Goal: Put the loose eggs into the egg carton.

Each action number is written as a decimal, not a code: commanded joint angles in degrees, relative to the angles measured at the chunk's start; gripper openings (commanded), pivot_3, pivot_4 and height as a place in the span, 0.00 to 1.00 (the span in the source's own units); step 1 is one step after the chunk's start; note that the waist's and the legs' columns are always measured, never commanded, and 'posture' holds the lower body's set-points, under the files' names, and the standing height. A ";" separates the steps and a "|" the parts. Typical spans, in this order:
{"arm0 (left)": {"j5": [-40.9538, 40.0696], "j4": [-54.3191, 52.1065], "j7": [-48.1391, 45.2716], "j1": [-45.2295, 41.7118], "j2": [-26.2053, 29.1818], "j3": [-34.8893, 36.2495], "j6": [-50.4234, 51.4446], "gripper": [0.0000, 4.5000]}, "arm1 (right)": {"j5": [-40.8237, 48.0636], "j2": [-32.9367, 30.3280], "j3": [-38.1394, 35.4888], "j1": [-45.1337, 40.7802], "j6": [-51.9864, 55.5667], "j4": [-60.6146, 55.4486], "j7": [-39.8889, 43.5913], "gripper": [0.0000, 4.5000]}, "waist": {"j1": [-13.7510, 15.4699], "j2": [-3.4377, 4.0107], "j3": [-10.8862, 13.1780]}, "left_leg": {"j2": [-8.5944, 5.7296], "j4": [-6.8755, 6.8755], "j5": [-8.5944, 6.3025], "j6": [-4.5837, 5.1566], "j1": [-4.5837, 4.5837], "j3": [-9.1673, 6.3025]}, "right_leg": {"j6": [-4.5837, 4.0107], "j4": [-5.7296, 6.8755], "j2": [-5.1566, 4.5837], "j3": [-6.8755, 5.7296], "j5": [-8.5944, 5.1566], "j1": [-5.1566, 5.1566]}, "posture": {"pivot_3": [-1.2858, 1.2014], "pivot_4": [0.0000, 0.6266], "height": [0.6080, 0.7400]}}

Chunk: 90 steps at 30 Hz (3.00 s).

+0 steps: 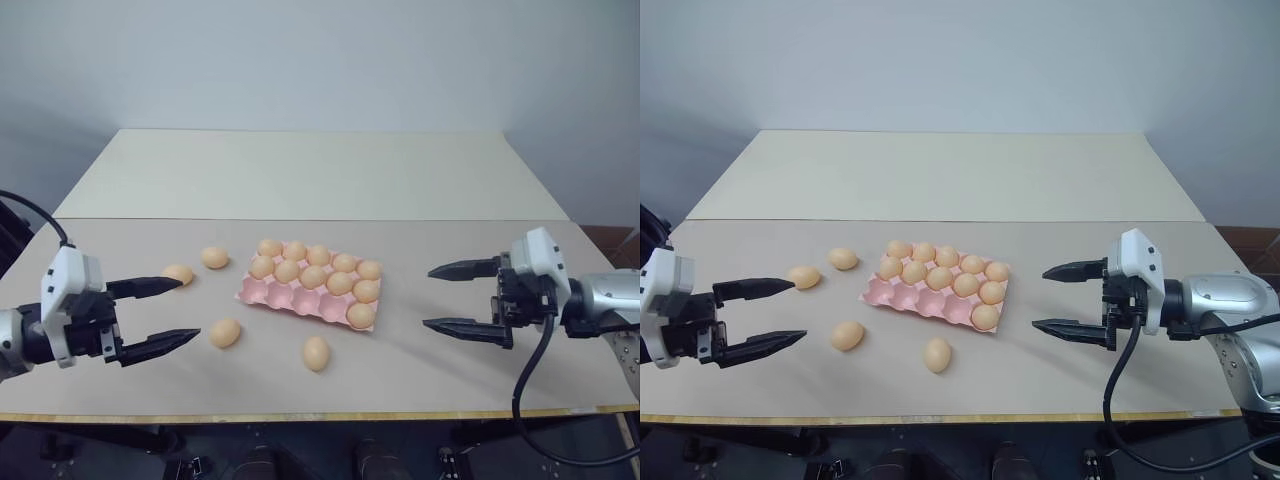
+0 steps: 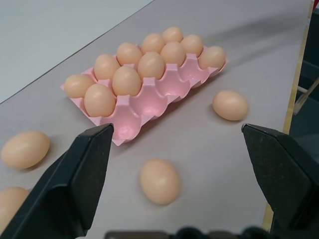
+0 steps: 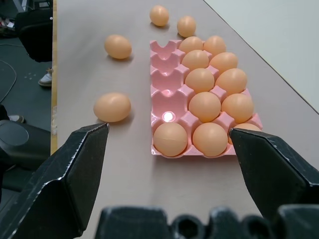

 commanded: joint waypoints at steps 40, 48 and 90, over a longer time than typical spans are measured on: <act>4.62 7.80 -11.43 -16.21 2.24 -18.20 -6.60 0.99 | -28.78 12.48 32.67 -12.28 -17.95 -0.88 -2.21 1.00 | -0.05 0.00 0.00 | 0.00 0.00 0.00 0.00 -0.08 -0.01 | 0.00 0.04 0.03 -0.01 0.00 -0.10 | 0.52 0.24 1.00; 4.62 7.45 -12.32 -14.60 2.53 -17.10 -6.55 0.99 | -33.79 20.44 38.78 -16.84 -19.86 6.81 -2.89 1.00 | 0.08 0.00 0.00 | 0.00 0.01 0.00 0.00 -0.06 -0.02 | -0.01 0.06 0.03 -0.03 0.01 -0.08 | 0.52 0.24 1.00; -0.13 7.49 -4.83 -18.05 -1.29 -14.14 -2.75 1.00 | -29.99 21.81 26.70 -19.43 -14.37 7.98 -8.42 0.99 | -0.07 0.00 0.00 | 0.00 0.01 0.00 0.00 -0.05 -0.06 | -0.03 0.13 0.03 -0.04 0.02 -0.10 | 0.52 0.24 1.00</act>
